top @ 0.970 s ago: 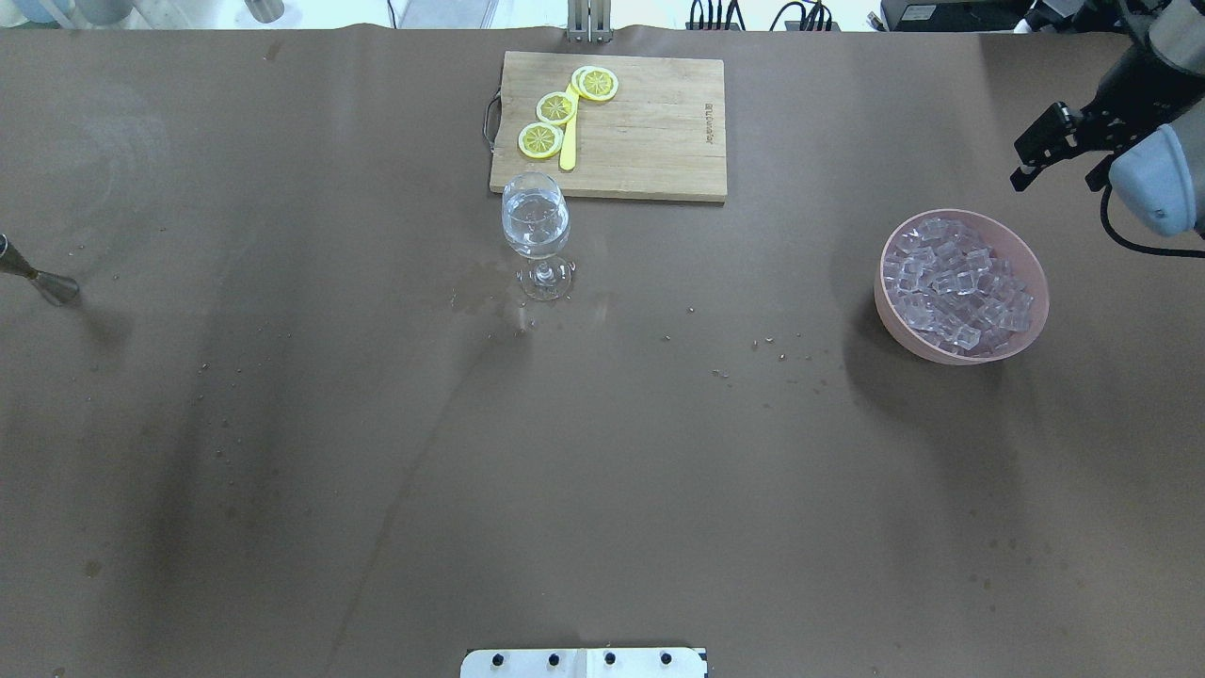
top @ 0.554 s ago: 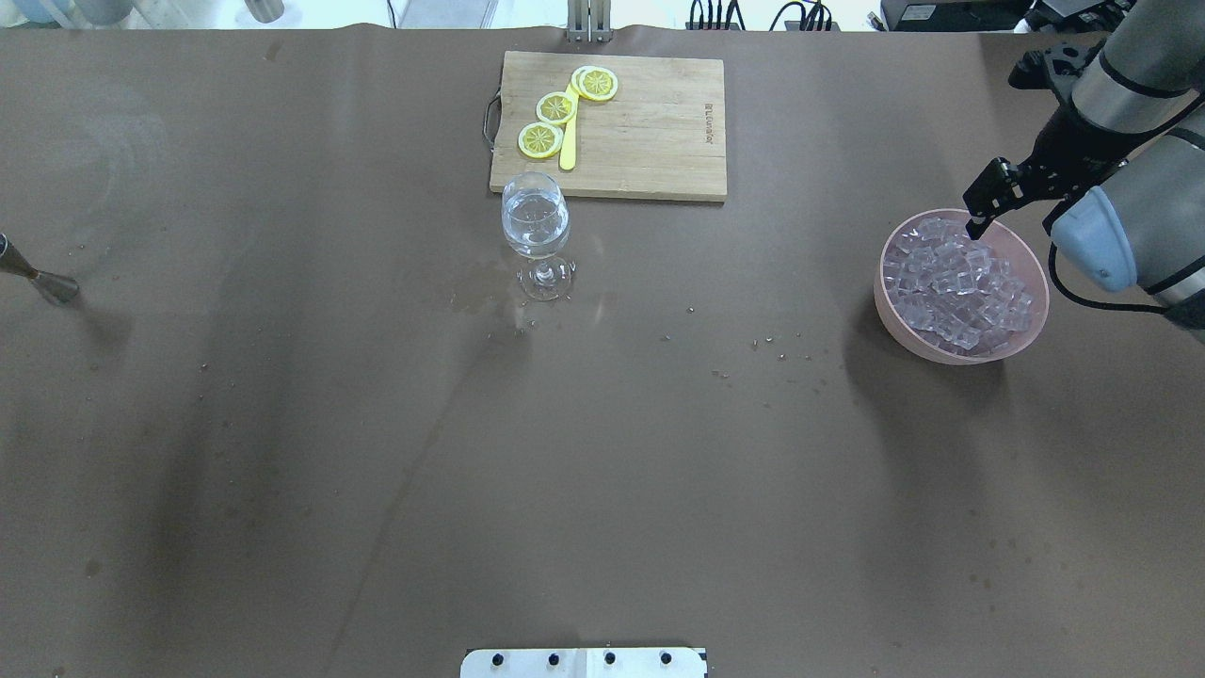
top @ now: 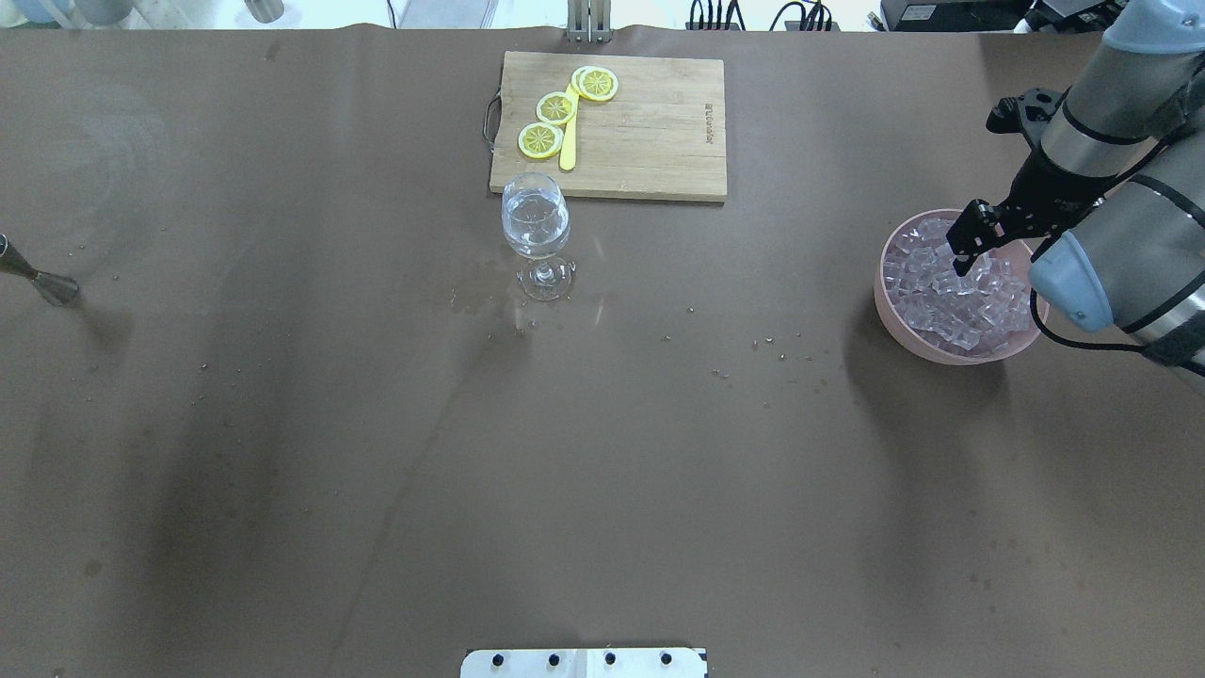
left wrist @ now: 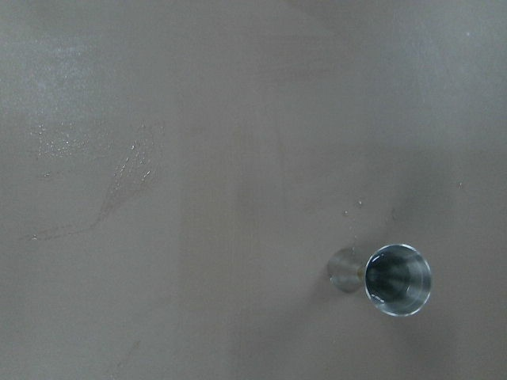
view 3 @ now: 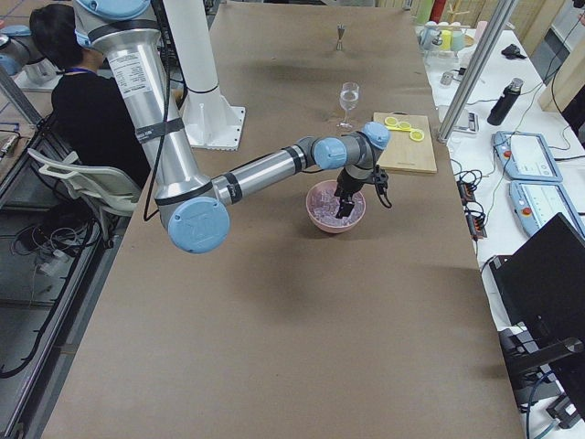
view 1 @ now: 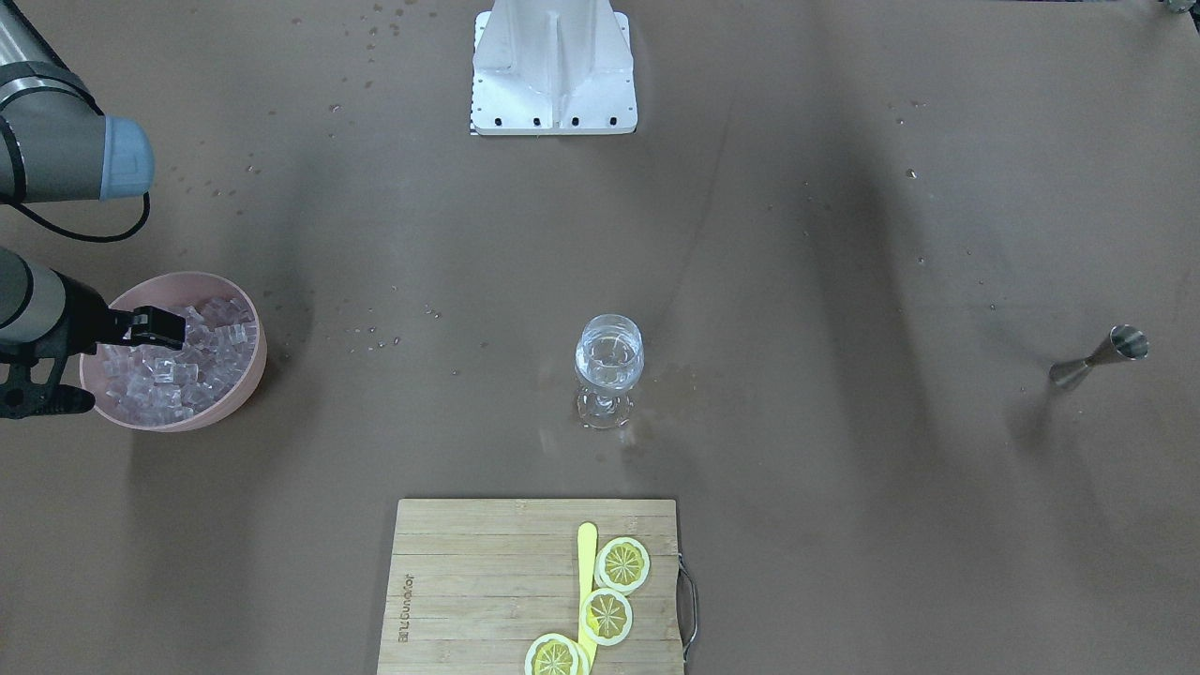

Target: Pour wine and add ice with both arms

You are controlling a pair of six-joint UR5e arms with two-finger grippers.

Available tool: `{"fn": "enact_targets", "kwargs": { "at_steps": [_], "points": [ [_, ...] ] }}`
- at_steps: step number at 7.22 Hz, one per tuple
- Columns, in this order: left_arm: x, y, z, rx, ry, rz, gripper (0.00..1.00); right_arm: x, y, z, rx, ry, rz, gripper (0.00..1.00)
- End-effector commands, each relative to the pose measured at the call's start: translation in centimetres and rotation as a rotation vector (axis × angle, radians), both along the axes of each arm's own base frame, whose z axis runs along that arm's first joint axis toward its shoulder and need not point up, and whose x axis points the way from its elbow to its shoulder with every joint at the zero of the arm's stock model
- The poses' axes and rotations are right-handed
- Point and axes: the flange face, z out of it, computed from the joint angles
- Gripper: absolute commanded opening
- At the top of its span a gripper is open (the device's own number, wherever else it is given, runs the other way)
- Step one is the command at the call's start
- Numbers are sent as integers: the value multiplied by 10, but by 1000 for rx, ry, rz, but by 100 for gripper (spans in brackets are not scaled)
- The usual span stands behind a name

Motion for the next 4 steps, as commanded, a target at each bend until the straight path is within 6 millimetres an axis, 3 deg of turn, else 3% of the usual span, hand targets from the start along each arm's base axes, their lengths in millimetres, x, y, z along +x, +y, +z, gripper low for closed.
{"fn": "enact_targets", "kwargs": {
  "at_steps": [1, 2, 4],
  "points": [
    [-3, 20, 7, 40, -4, -95, 98, -16, 1, 6, 4, 31, -18, 88],
    [-6, 46, 18, 82, 1, -147, 98, -21, -3, 6, 9, 42, -21, 81],
    [-6, 67, 16, 178, 5, -225, 99, -22, -5, 2, 25, 36, -19, 72]
  ]
}}
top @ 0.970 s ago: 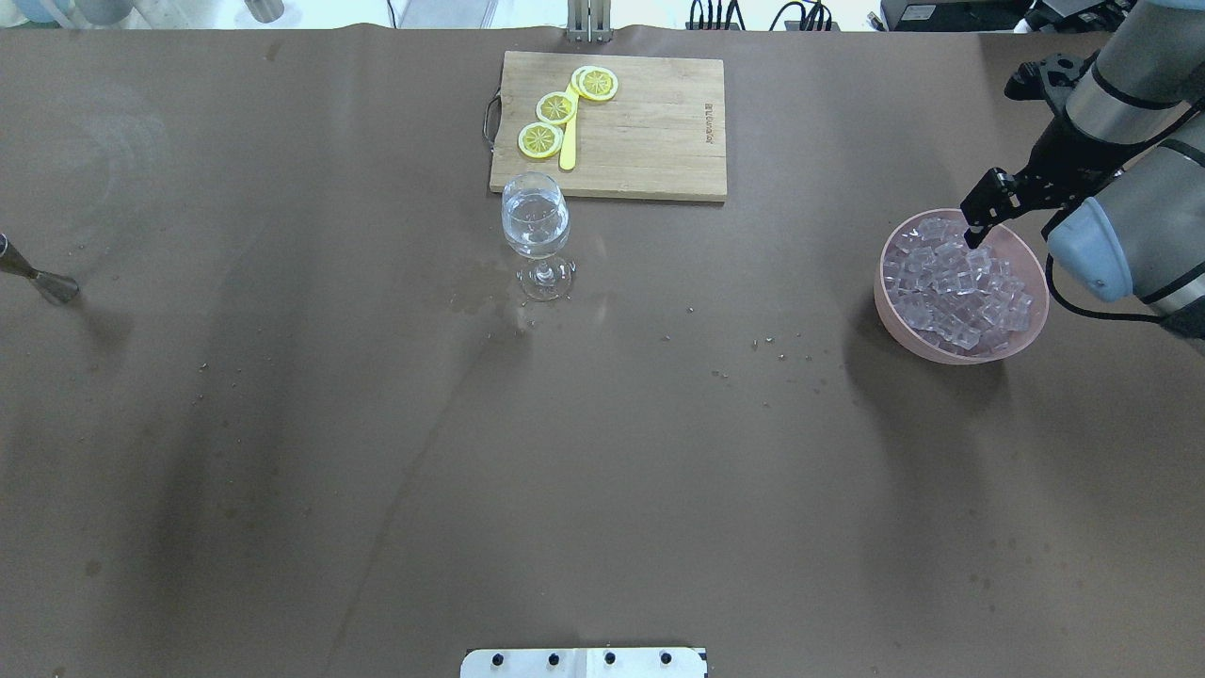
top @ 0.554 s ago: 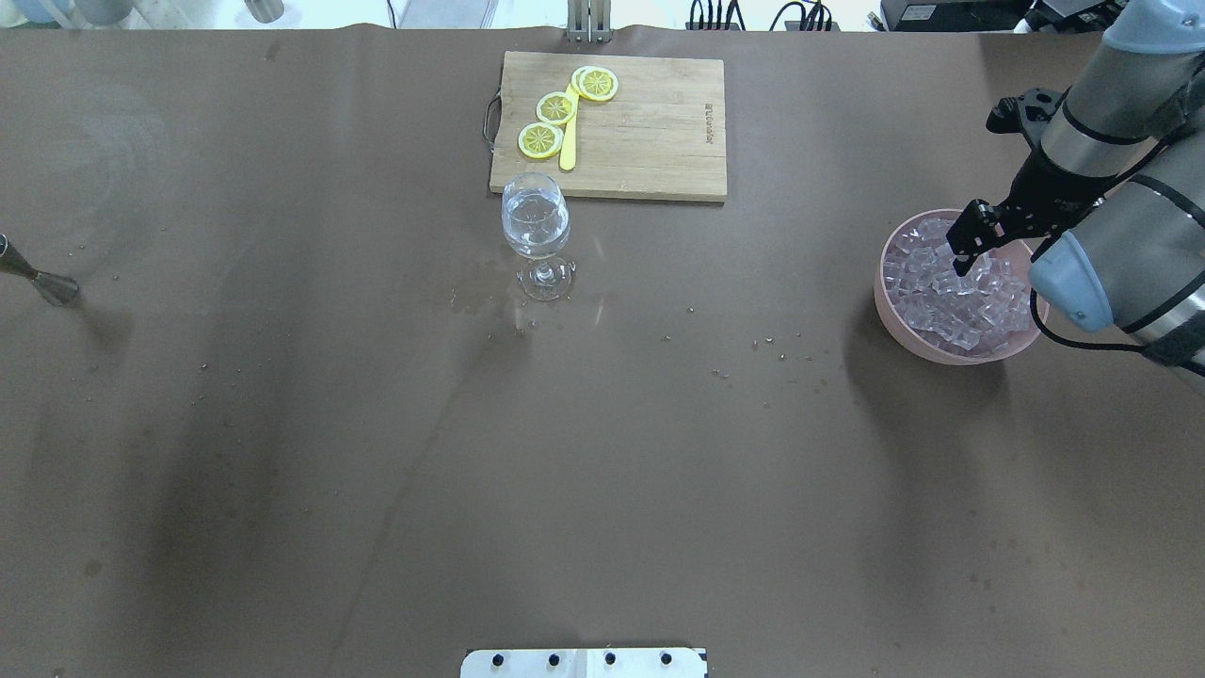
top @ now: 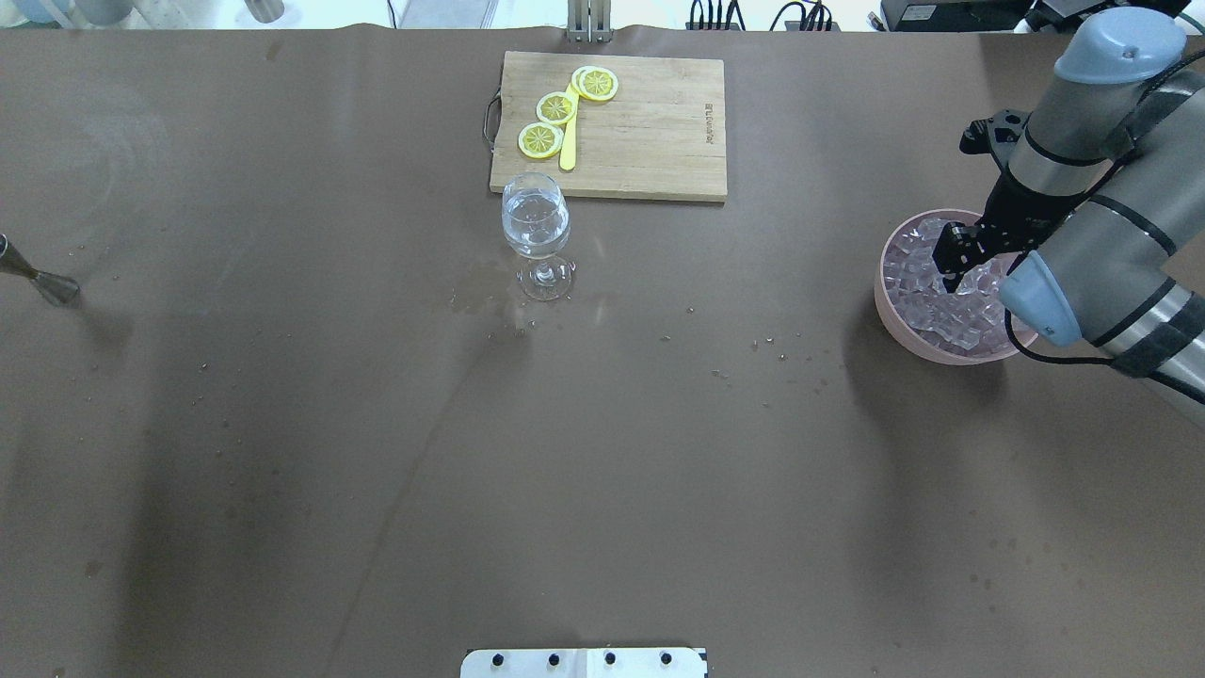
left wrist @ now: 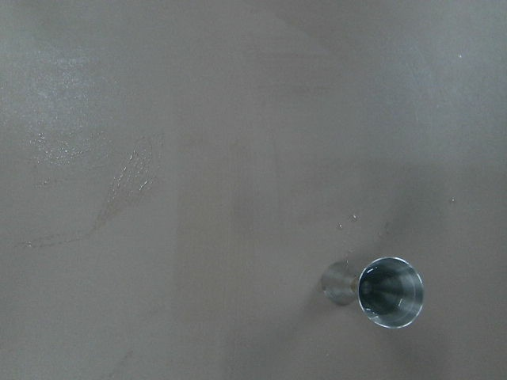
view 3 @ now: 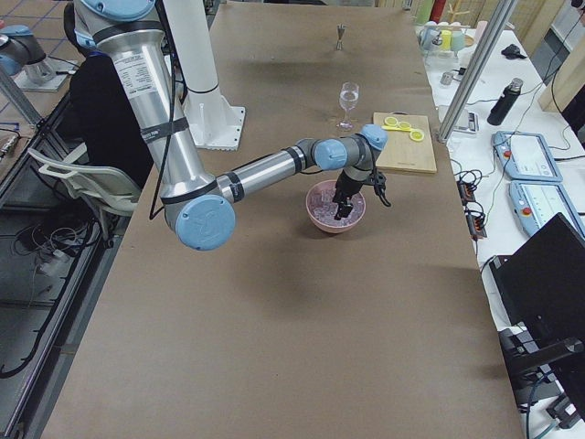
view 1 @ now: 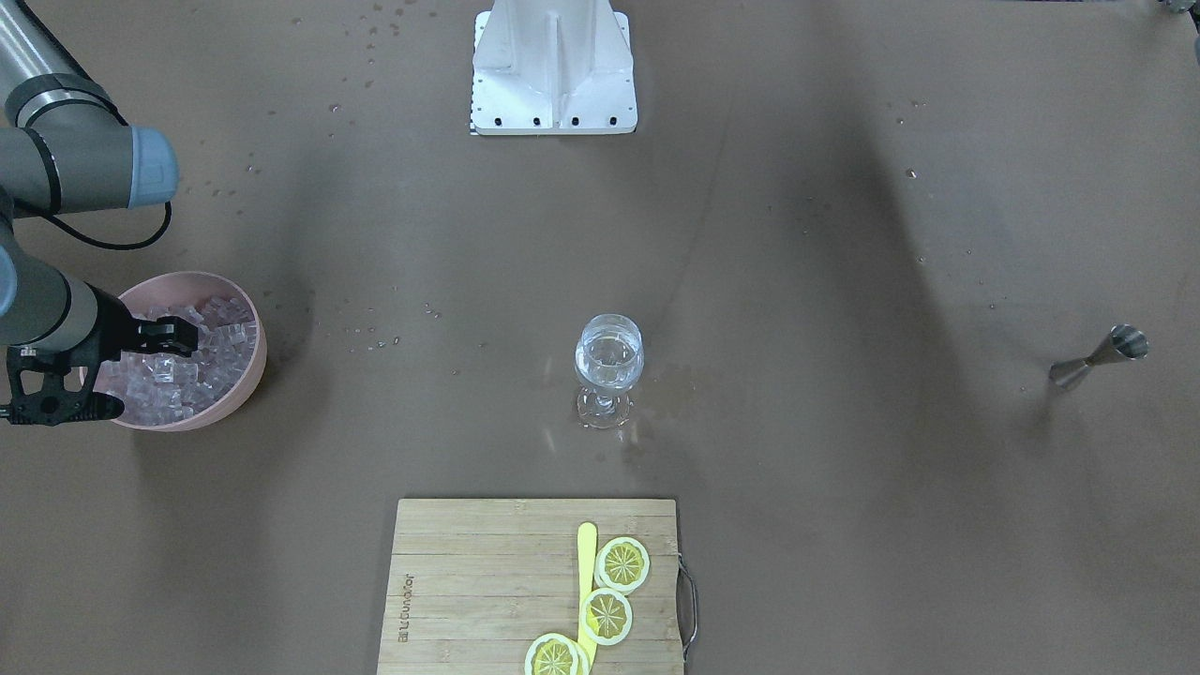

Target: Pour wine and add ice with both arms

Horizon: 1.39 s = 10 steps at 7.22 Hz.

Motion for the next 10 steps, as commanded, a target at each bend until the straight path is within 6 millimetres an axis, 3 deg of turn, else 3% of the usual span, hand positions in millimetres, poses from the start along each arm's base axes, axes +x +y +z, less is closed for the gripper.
{"fn": "enact_targets", "kwargs": {
  "at_steps": [1, 2, 4, 5, 7, 8, 10],
  "points": [
    [0, 17, -18, 106, 3, -41, 99, -4, -7, -8, 23, 3, 1, 70],
    [10, 16, -30, 135, 0, -28, 99, -4, -10, -8, 50, 11, 6, 69],
    [33, 32, -36, 152, -58, -75, 99, -6, -17, 3, 74, 7, 12, 67],
    [54, 35, -38, 180, -35, -126, 99, -5, -18, 3, 80, 16, 17, 64],
    [82, 42, -33, 183, -18, -202, 99, -6, -20, -2, 88, 14, 18, 45],
    [95, 46, -19, 206, -20, -247, 99, -5, -21, -5, 92, 11, 19, 36],
    [115, 47, -5, 240, -49, -317, 99, -6, -22, -8, 97, 8, 19, 11]
  ]
}}
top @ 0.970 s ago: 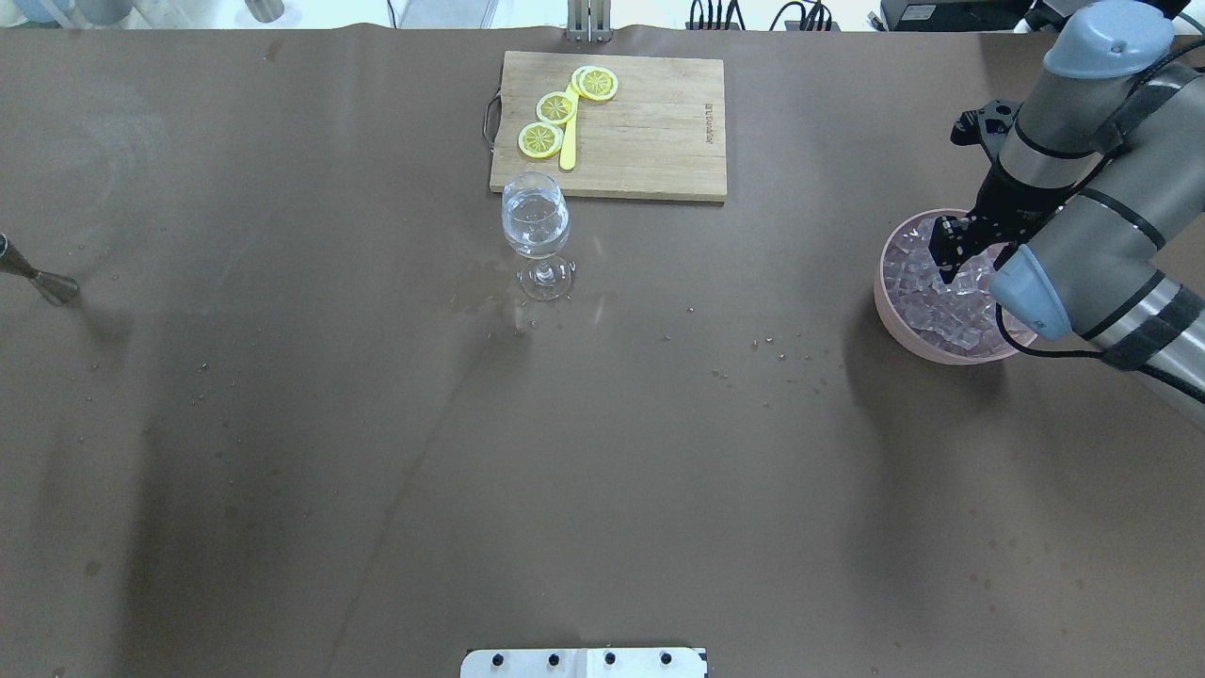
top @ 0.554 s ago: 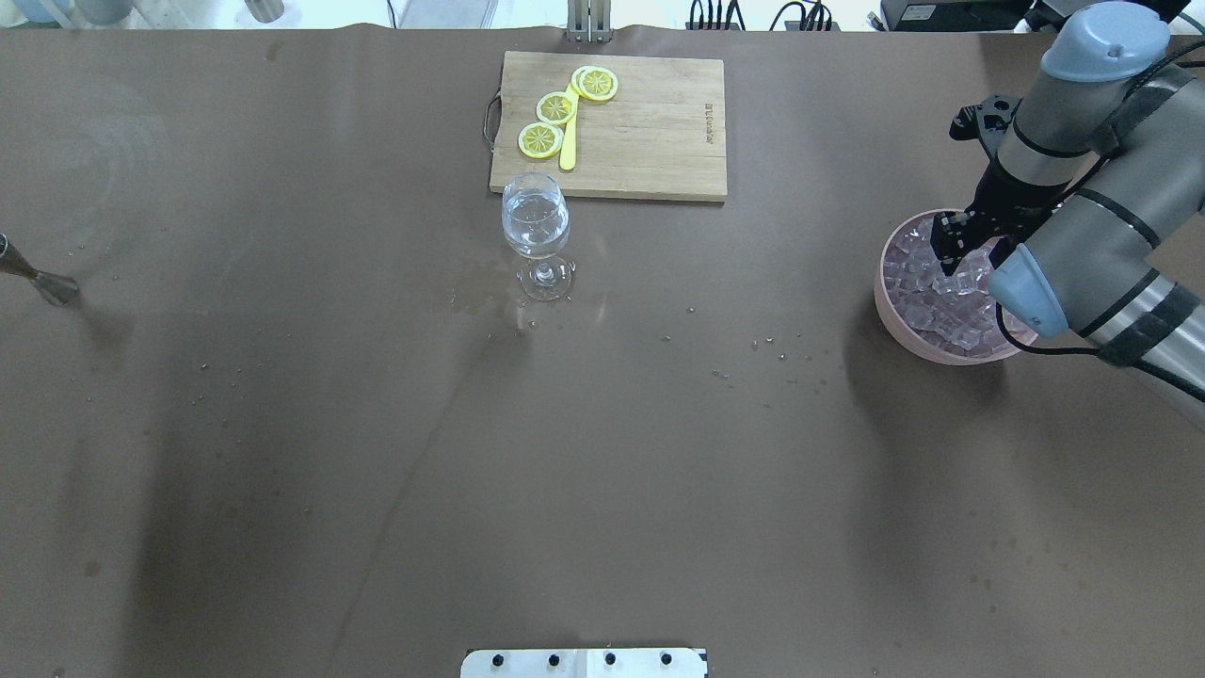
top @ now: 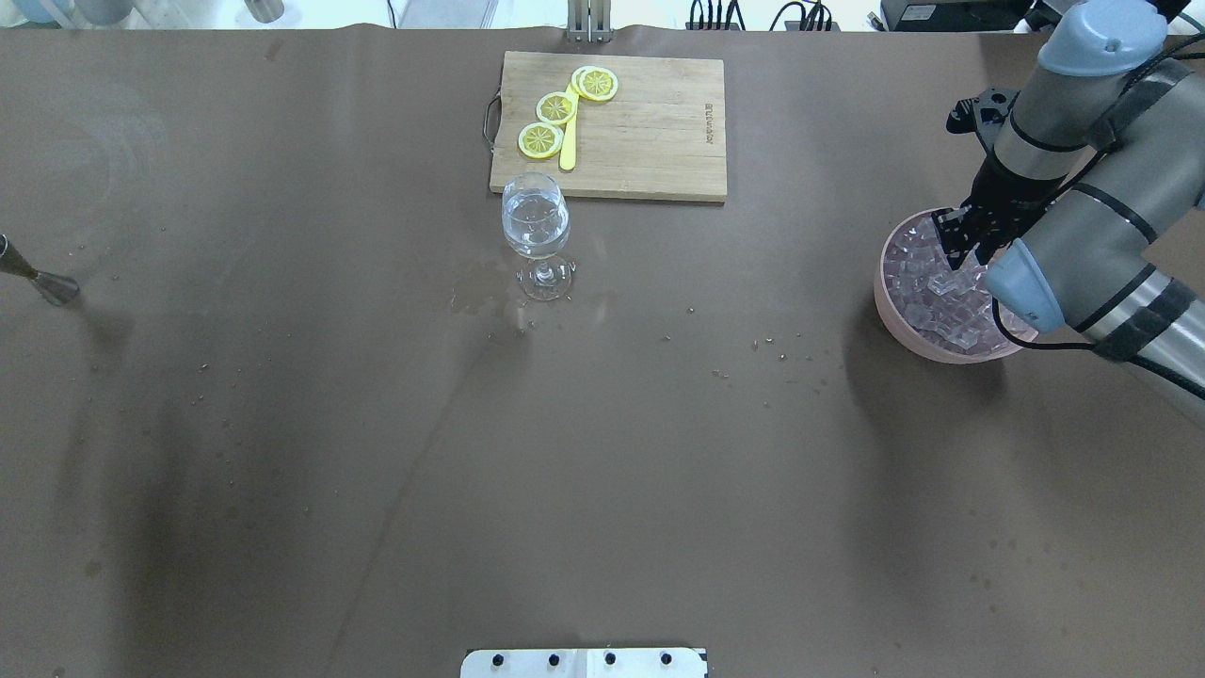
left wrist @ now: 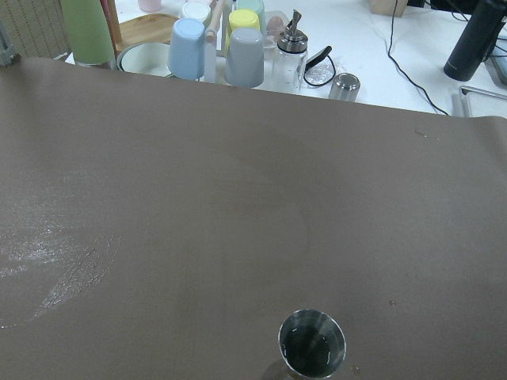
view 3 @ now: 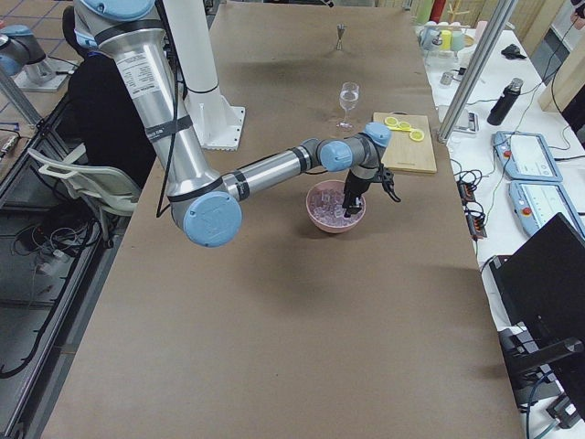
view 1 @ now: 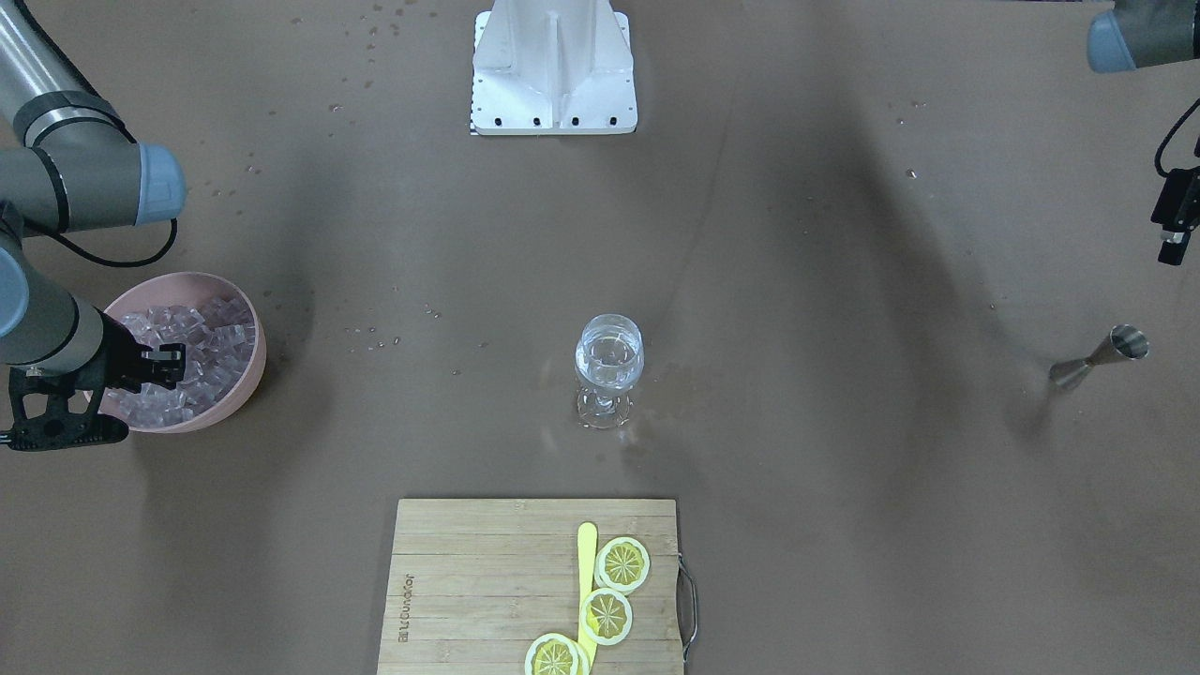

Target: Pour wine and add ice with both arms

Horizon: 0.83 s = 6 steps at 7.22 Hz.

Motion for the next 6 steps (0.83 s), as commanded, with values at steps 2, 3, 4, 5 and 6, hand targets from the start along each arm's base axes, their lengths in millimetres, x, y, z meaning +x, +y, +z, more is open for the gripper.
{"fn": "enact_targets", "kwargs": {
  "at_steps": [2, 3, 4, 5, 6],
  "points": [
    [44, 1, 23, 19, -49, -101, 98, 7, -3, -12, 13, -14, 17, 7],
    [56, -5, 15, 41, -25, -142, 98, 11, -3, -21, 24, -29, 21, 4],
    [68, -4, 14, 43, -12, -155, 98, 16, -2, -31, 33, -38, 27, 0],
    [75, -2, 14, 55, -22, -166, 98, 19, 0, -32, 31, -39, 30, 15],
    [83, 0, 15, 70, -42, -178, 98, 19, 0, -24, 22, -30, 30, 57]
  ]
}}
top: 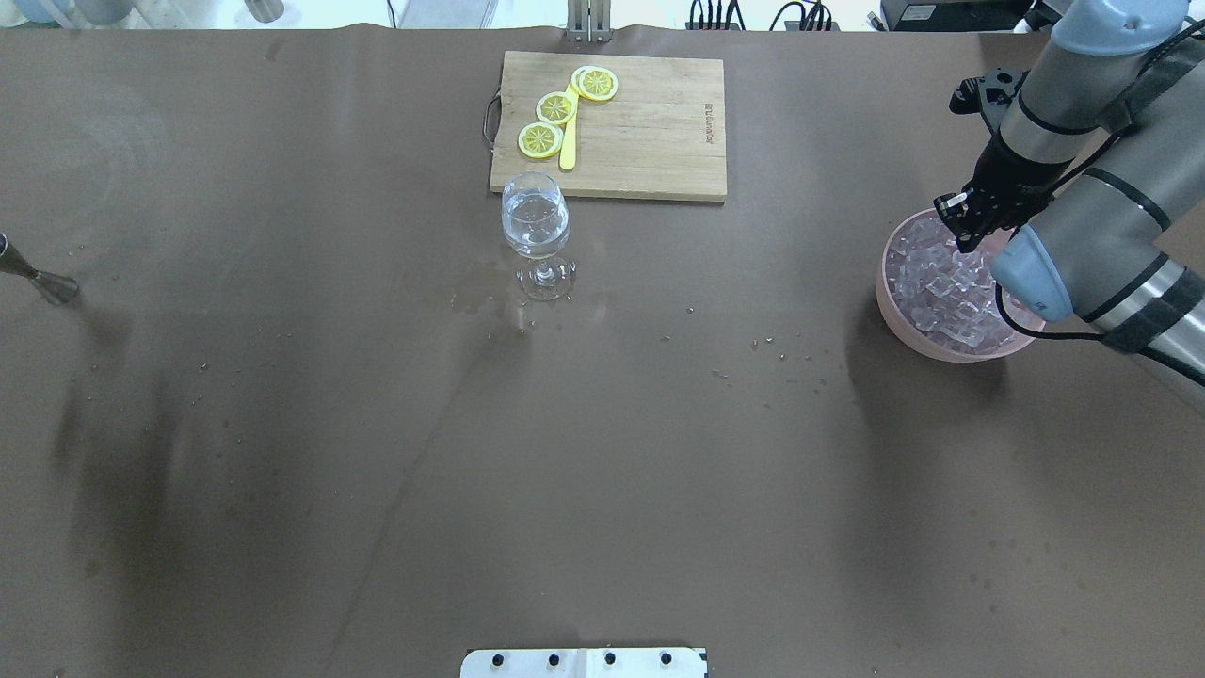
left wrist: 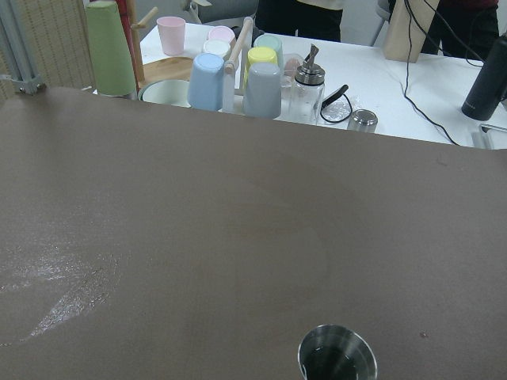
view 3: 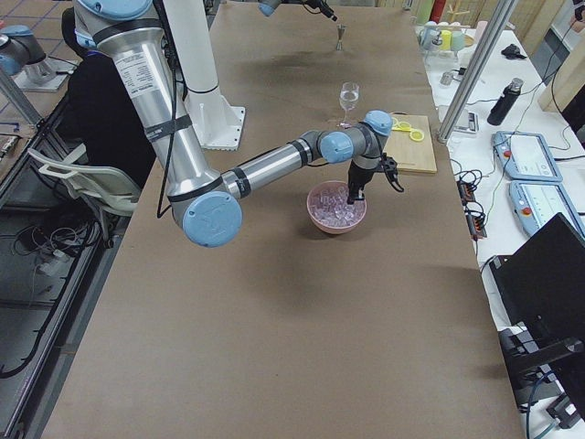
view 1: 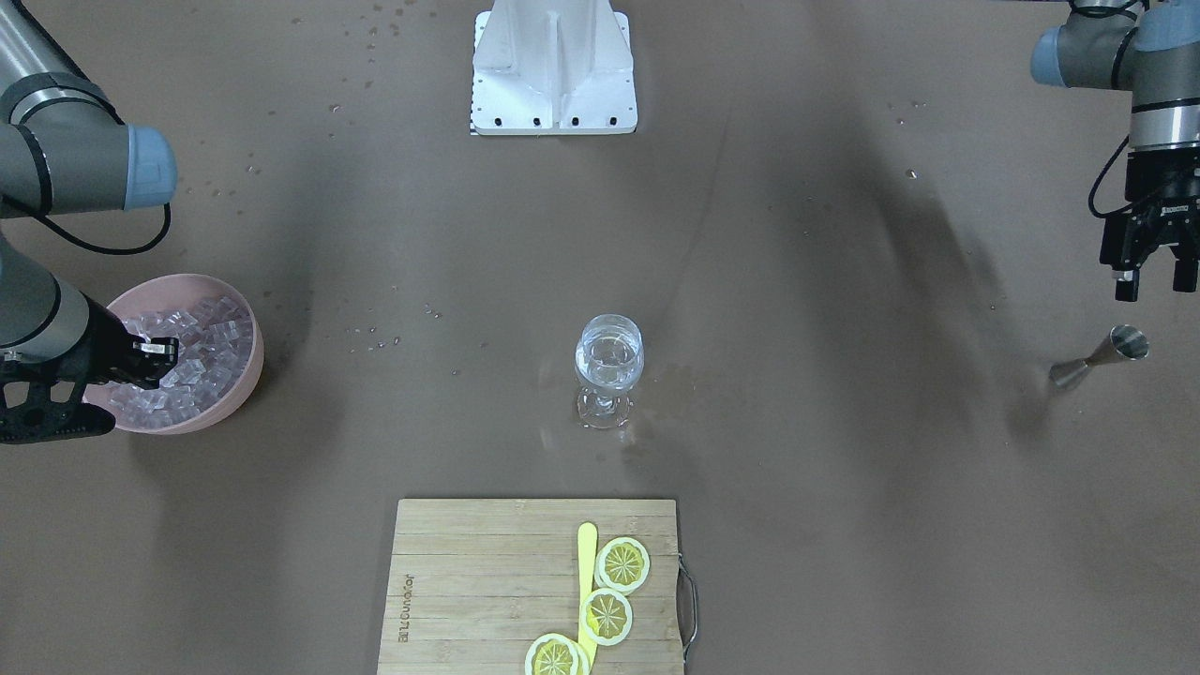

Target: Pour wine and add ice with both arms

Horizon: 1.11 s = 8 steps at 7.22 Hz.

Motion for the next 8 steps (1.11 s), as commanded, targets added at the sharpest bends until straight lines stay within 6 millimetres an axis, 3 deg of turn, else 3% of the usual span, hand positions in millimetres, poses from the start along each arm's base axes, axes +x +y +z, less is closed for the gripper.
{"fn": "enact_targets", "kwargs": {
  "at_steps": [1, 2, 3, 4, 6, 8],
  "points": [
    [28, -2, 10, 27, -48, -32, 98, -1, -1, 6, -5, 9, 4, 58],
    [38, -9, 14, 34, -58, -37, 98, -1, 2, 9, -22, 8, 16, 65],
    [44, -13, 18, 33, -68, -34, 98, 2, 7, 15, -33, 7, 17, 81],
    [48, -11, 28, 28, -90, -38, 98, 3, 12, 21, -49, 6, 18, 86],
    [71, -18, 41, 35, -122, -45, 98, -4, 18, 35, -55, 13, 2, 78],
    [74, -18, 51, 24, -137, -42, 98, -16, 25, 43, -53, 11, -17, 70]
  ]
}}
